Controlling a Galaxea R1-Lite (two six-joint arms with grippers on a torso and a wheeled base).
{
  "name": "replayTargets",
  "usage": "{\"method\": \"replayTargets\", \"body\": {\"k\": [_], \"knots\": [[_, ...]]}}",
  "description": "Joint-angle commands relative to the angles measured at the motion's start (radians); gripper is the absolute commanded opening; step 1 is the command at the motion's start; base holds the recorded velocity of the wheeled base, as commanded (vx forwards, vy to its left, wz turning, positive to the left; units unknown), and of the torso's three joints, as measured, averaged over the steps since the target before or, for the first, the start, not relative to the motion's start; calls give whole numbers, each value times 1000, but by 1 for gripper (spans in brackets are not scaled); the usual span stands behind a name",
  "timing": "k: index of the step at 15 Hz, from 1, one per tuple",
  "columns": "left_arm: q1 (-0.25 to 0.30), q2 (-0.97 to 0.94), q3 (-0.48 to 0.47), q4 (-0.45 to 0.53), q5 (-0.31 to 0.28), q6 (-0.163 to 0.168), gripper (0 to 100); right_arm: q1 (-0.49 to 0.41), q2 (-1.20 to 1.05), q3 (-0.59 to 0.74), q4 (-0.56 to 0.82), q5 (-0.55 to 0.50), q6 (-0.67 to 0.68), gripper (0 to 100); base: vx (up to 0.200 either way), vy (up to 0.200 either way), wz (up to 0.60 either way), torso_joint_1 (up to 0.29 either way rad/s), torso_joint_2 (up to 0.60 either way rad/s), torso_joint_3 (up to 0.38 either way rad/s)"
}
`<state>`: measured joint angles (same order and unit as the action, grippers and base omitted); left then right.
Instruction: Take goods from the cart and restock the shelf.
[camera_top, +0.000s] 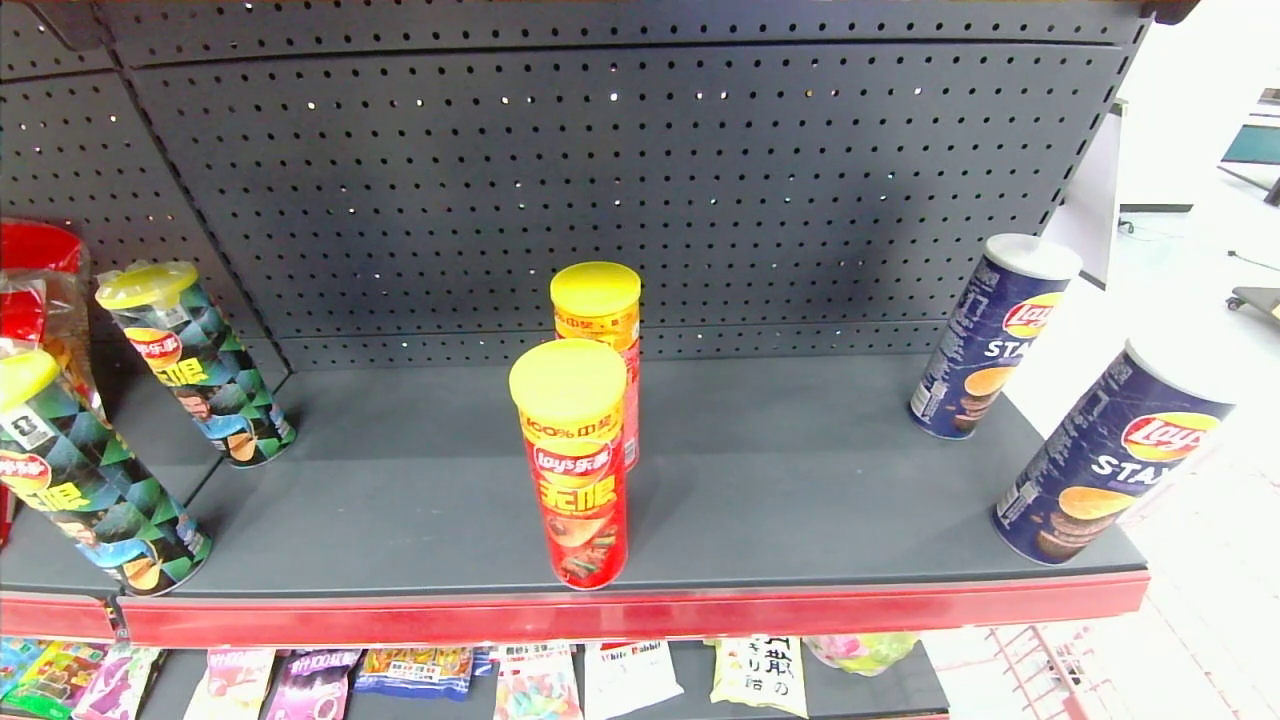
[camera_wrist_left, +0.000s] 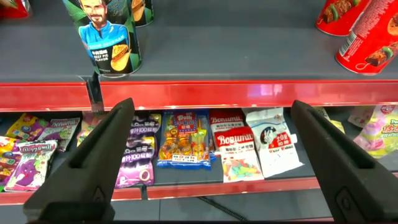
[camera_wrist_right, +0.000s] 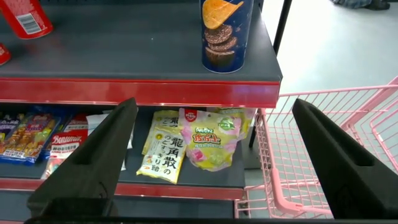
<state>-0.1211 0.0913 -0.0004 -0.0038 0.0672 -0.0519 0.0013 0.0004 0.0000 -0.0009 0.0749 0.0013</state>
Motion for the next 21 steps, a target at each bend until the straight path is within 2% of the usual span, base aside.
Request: {"method": "replayTargets", "body": {"k": [1, 5, 6, 7, 8, 10, 13, 15, 16, 17, 21], "knots": [[0, 2, 0, -1, 0, 0, 100, 3, 12, 0, 1, -1, -1, 100, 0, 0, 0, 0, 0, 0], [0, 2, 0, -1, 0, 0, 100, 20, 50, -21, -25, 17, 29, 100, 0, 0, 0, 0, 0, 0], [0, 2, 0, -1, 0, 0, 100, 111, 293, -330, -68, 109, 175, 100, 0, 0, 0, 0, 0, 0], [0, 2, 0, -1, 0, 0, 100, 148, 487, -503, -67, 105, 232, 100, 0, 0, 0, 0, 0, 0], [0, 2, 0, -1, 0, 0, 100, 180, 584, -598, -67, 138, 190, 100, 0, 0, 0, 0, 0, 0], [0, 2, 0, -1, 0, 0, 100, 313, 698, -607, -64, 261, 106, 100, 0, 0, 0, 0, 0, 0], [0, 2, 0, -1, 0, 0, 100, 407, 829, -583, -64, 276, 102, 100, 0, 0, 0, 0, 0, 0], [0, 2, 0, -1, 0, 0, 100, 510, 874, -578, -65, 284, 106, 100, 0, 0, 0, 0, 0, 0], [0, 2, 0, -1, 0, 0, 100, 513, 877, -578, -65, 284, 106, 100, 0, 0, 0, 0, 0, 0], [0, 2, 0, -1, 0, 0, 100, 583, 929, -584, -68, 279, 106, 100, 0, 0, 0, 0, 0, 0], [0, 2, 0, -1, 0, 0, 100, 715, 1041, -584, -79, 247, 108, 100, 0, 0, 0, 0, 0, 0]]}}
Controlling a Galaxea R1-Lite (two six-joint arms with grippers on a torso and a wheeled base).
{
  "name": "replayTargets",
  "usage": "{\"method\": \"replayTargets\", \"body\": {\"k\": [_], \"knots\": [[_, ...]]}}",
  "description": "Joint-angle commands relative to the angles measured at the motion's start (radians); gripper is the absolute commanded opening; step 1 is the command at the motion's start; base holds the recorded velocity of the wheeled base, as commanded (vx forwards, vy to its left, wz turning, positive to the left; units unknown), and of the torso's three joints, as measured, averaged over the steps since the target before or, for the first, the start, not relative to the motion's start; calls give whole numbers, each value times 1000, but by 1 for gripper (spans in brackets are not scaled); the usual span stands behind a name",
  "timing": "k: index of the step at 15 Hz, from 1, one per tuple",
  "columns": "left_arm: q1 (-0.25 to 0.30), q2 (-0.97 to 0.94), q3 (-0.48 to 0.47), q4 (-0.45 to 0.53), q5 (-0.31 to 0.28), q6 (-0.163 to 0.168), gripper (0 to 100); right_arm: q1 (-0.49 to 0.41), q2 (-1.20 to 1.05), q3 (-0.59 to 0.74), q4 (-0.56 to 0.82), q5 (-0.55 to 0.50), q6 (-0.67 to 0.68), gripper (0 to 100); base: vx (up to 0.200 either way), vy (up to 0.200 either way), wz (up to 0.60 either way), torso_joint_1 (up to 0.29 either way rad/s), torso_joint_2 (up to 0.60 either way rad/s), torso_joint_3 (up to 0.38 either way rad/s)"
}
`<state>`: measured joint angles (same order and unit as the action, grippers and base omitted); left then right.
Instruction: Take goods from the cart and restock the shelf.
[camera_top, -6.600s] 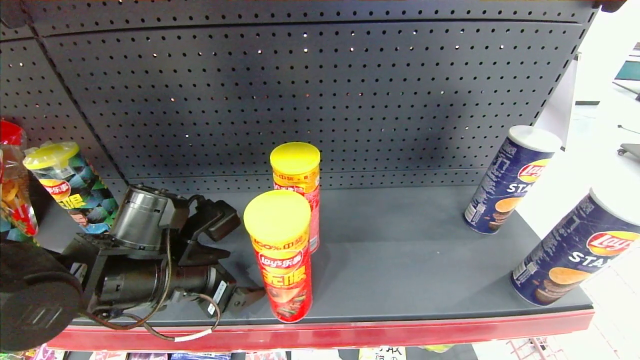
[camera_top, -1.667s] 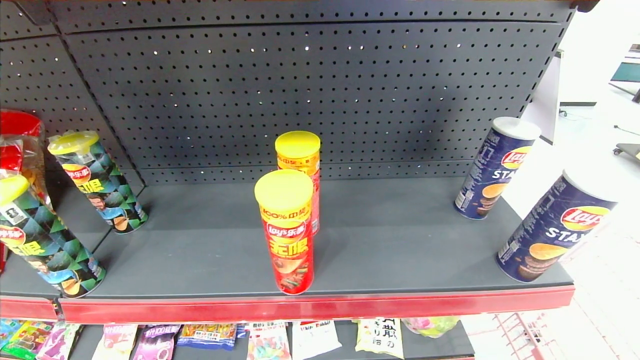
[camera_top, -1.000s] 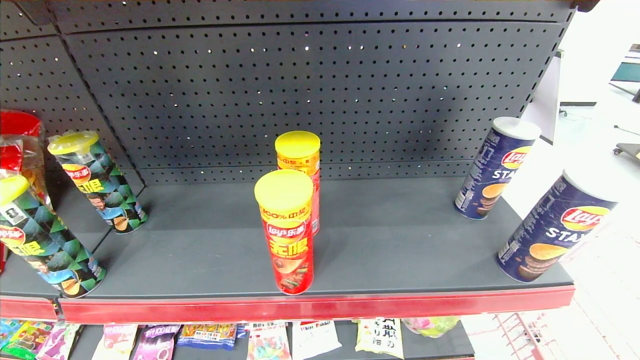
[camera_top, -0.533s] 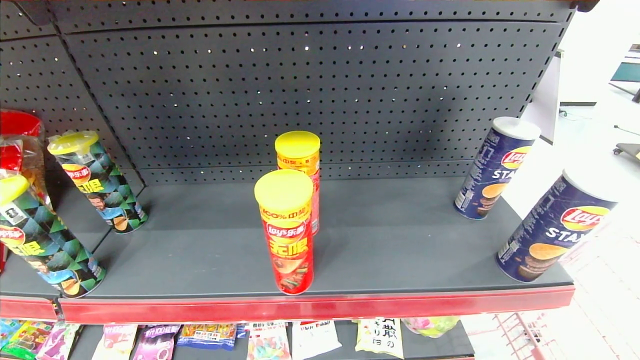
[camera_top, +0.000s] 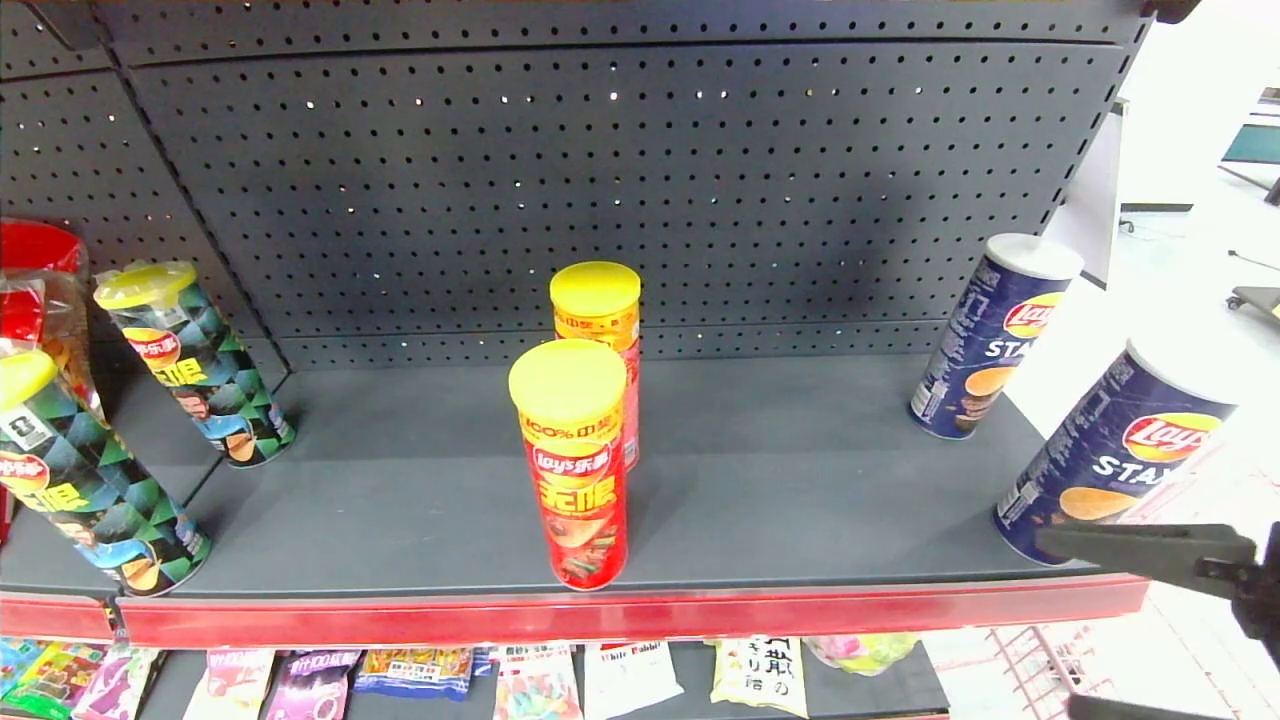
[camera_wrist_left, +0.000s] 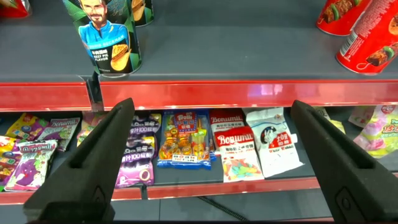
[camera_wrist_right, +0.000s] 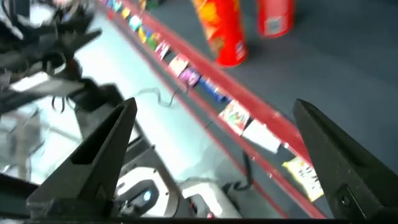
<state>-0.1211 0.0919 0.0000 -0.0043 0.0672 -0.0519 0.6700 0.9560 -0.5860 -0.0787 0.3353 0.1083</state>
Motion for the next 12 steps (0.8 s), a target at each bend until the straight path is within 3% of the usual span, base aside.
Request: {"method": "replayTargets", "body": {"k": [1, 6, 12], "knots": [[0, 2, 0, 0, 0, 0, 100, 51, 139, -3, -4, -62, 1, 100, 0, 0, 0, 0, 0, 0], [0, 2, 0, 0, 0, 0, 100, 48, 432, -11, -256, -159, -4, 100, 0, 0, 0, 0, 0, 0], [0, 2, 0, 0, 0, 0, 100, 56, 604, -84, -271, -251, -2, 100, 0, 0, 0, 0, 0, 0]]}}
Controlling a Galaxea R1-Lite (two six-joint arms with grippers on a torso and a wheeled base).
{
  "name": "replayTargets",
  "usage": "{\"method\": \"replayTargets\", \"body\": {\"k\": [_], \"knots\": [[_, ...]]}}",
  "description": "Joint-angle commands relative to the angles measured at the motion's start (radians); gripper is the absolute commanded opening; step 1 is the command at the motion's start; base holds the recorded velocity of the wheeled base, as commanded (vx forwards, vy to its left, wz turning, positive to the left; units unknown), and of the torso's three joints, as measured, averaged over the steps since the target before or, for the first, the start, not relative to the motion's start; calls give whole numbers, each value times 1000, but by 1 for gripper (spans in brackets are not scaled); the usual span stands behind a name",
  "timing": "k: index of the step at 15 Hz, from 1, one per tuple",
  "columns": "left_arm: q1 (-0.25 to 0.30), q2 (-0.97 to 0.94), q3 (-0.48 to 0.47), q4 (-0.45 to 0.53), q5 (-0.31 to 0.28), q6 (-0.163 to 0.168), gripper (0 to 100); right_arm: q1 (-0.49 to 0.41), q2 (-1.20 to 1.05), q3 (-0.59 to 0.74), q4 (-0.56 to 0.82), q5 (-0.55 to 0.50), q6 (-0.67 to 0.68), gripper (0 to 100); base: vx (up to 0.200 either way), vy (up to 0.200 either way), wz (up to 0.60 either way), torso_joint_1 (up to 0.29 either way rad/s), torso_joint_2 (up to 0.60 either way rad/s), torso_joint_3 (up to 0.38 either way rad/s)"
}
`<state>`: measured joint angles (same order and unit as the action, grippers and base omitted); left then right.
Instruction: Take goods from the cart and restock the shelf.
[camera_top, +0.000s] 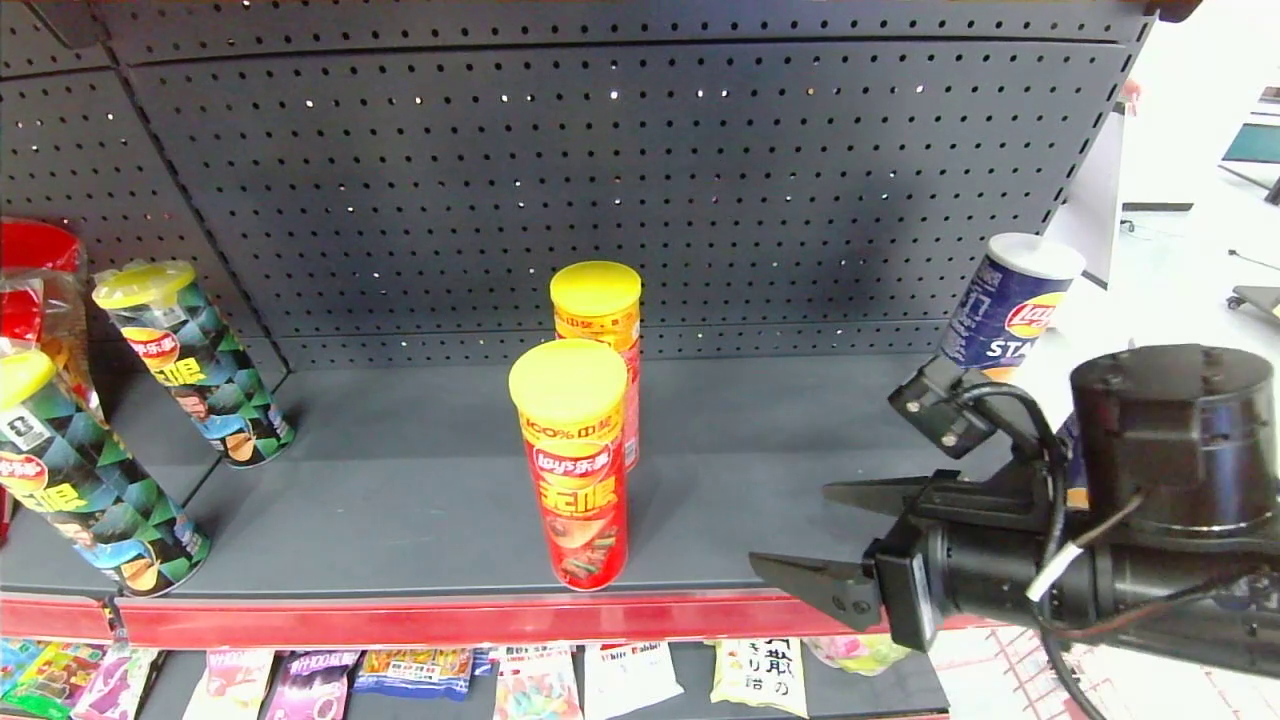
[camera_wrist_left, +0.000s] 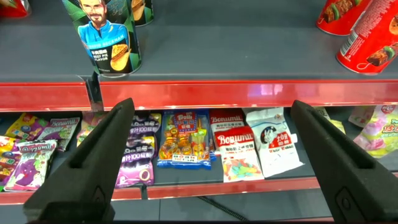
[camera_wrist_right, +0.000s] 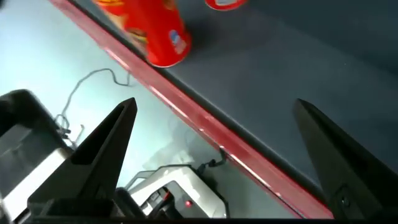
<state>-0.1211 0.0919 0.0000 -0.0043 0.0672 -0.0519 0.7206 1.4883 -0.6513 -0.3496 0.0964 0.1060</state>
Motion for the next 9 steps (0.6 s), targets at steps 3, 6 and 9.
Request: {"method": "replayTargets", "body": {"k": [3, 6, 9], "knots": [[0, 2, 0, 0, 0, 0, 100, 31, 127, -44, 0, -55, 0, 100, 0, 0, 0, 0, 0, 0], [0, 2, 0, 0, 0, 0, 100, 75, 185, -68, -16, -99, 4, 100, 0, 0, 0, 0, 0, 0], [0, 2, 0, 0, 0, 0, 100, 80, 240, -99, -39, -122, 8, 100, 0, 0, 0, 0, 0, 0]]}}
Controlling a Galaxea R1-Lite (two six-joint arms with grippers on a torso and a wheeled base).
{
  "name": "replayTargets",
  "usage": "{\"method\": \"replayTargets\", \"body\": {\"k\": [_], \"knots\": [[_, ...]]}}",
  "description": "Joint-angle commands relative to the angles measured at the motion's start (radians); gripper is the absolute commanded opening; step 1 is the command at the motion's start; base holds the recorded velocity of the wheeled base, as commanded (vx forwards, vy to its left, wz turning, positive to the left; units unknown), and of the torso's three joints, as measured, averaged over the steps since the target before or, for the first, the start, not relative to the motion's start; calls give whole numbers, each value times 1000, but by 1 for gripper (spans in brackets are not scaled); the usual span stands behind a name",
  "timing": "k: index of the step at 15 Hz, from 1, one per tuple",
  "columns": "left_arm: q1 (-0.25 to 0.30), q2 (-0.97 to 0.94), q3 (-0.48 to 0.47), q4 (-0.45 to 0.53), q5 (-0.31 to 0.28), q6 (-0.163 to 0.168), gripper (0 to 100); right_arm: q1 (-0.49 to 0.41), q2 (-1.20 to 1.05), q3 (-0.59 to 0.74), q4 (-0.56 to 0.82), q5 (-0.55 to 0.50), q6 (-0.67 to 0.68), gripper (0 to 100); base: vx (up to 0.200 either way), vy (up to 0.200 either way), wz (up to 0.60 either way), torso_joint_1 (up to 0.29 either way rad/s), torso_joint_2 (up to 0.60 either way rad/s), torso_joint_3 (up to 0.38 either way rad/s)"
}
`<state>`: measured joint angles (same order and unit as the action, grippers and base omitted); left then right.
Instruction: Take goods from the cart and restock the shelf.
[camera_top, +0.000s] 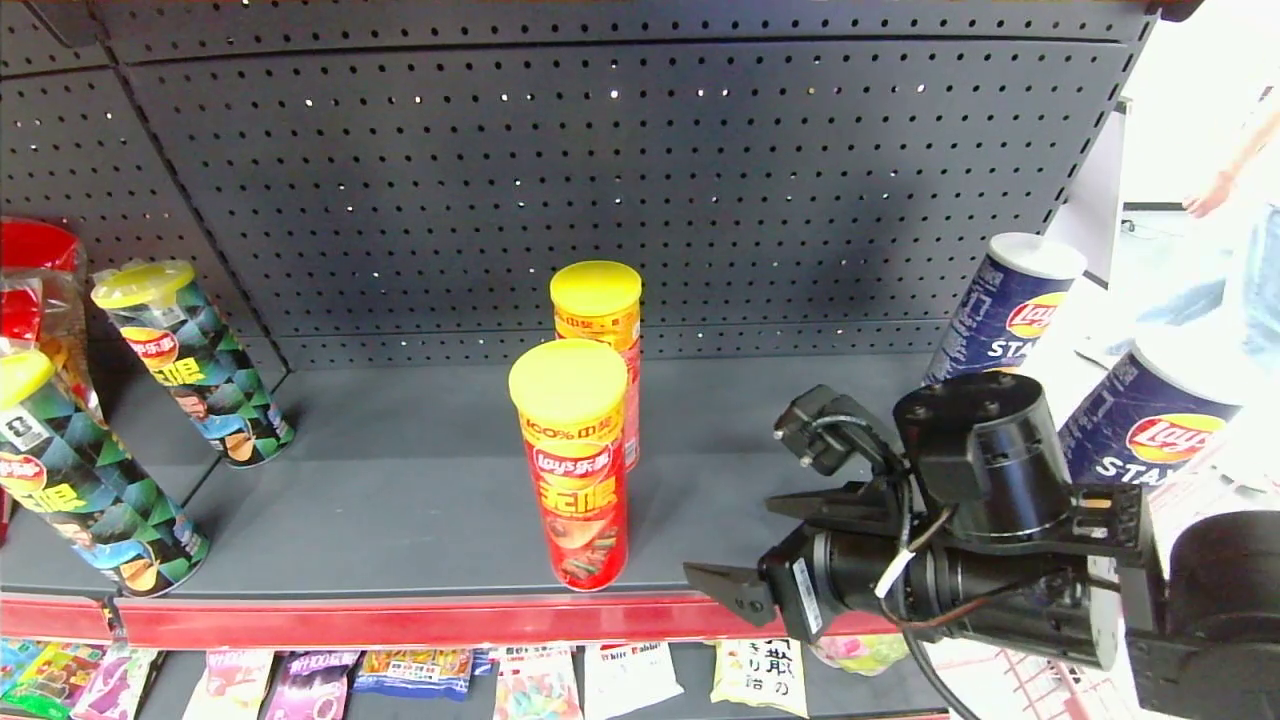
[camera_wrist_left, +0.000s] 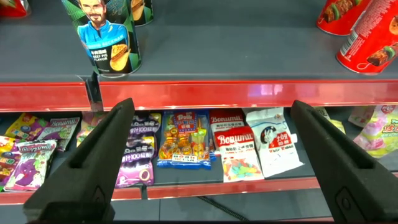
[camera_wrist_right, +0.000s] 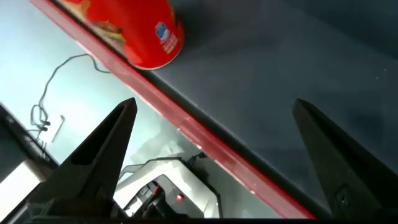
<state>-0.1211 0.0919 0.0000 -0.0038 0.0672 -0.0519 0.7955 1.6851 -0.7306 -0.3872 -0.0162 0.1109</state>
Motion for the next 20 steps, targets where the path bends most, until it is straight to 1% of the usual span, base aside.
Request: {"method": "replayTargets", "body": {"k": [1, 6, 7, 8, 13, 15, 20], "knots": [[0, 2, 0, -1, 0, 0, 100, 10, 59, -35, -1, -31, 3, 100, 0, 0, 0, 0, 0, 0], [0, 2, 0, -1, 0, 0, 100, 17, 97, -73, -7, -76, 1, 100, 0, 0, 0, 0, 0, 0], [0, 2, 0, -1, 0, 0, 100, 36, 123, -98, -5, -128, 3, 100, 0, 0, 0, 0, 0, 0], [0, 2, 0, -1, 0, 0, 100, 40, 134, -104, -7, -142, 3, 100, 0, 0, 0, 0, 0, 0], [0, 2, 0, -1, 0, 0, 100, 45, 168, -133, -5, -149, 0, 100, 0, 0, 0, 0, 0, 0], [0, 2, 0, -1, 0, 0, 100, 51, 183, -141, -5, -171, 1, 100, 0, 0, 0, 0, 0, 0], [0, 2, 0, -1, 0, 0, 100, 51, 209, -170, -5, -173, 0, 100, 0, 0, 0, 0, 0, 0]]}}
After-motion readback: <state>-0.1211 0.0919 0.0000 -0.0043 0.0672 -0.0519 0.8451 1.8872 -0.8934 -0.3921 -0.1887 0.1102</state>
